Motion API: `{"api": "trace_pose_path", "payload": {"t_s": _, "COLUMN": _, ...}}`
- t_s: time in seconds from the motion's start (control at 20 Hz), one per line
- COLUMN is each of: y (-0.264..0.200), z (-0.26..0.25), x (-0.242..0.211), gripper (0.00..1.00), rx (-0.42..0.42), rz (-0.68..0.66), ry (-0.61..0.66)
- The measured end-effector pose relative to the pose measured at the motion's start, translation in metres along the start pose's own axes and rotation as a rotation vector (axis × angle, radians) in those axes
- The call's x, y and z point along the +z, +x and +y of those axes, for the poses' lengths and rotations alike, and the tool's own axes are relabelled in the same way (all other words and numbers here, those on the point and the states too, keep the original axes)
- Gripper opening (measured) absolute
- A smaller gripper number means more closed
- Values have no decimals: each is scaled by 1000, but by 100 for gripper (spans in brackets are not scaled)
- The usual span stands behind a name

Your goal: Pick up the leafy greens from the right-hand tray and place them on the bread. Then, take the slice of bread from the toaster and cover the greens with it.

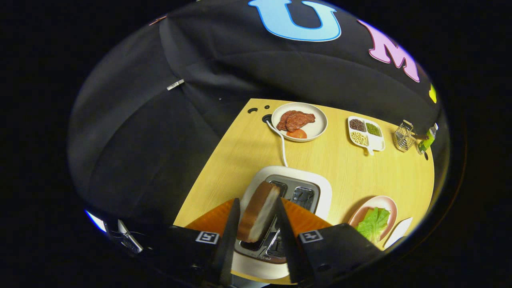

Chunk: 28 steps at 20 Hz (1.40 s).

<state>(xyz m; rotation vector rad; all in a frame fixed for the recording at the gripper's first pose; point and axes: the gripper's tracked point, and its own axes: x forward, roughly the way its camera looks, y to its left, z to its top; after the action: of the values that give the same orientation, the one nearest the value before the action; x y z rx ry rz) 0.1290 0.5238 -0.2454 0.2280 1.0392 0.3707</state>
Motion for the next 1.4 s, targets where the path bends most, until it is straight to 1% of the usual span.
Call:
{"api": "trace_pose_path", "payload": {"t_s": 0.2, "y": 2, "z": -13, "x": -2, "gripper": 18, "rx": -35, "rz": -1, "ry": 51}}
{"api": "trace_pose_path", "payload": {"t_s": 0.35, "y": -7, "z": -8, "x": -3, "gripper": 12, "rx": -11, "rz": -4, "ry": 58}}
{"api": "trace_pose_path", "payload": {"t_s": 0.6, "y": -41, "z": -2, "x": 15, "gripper": 12, "rx": 45, "rz": -60, "ry": 78}}
{"api": "trace_pose_path", "payload": {"t_s": 0.8, "y": -79, "z": -2, "x": 41, "gripper": 12, "rx": 116, "rz": -125, "ry": 119}}
{"api": "trace_pose_path", "payload": {"t_s": 0.9, "y": -101, "z": -8, "x": 49, "gripper": 12, "rx": 158, "rz": -147, "ry": 143}}
{"api": "trace_pose_path", "payload": {"t_s": 1.0, "y": -124, "z": -24, "x": 59, "gripper": 12, "rx": 172, "rz": -184, "ry": 149}}
{"api": "trace_pose_path", "payload": {"t_s": 1.1, "y": -144, "z": -51, "x": 63, "gripper": 12, "rx": 161, "rz": -221, "ry": 159}}
{"api": "trace_pose_path", "payload": {"t_s": 1.2, "y": -158, "z": -86, "x": 62, "gripper": 12, "rx": 130, "rz": -247, "ry": 162}}
{"api": "trace_pose_path", "payload": {"t_s": 1.4, "y": -170, "z": -167, "x": 43, "gripper": 11, "rx": 11, "rz": -277, "ry": 147}}
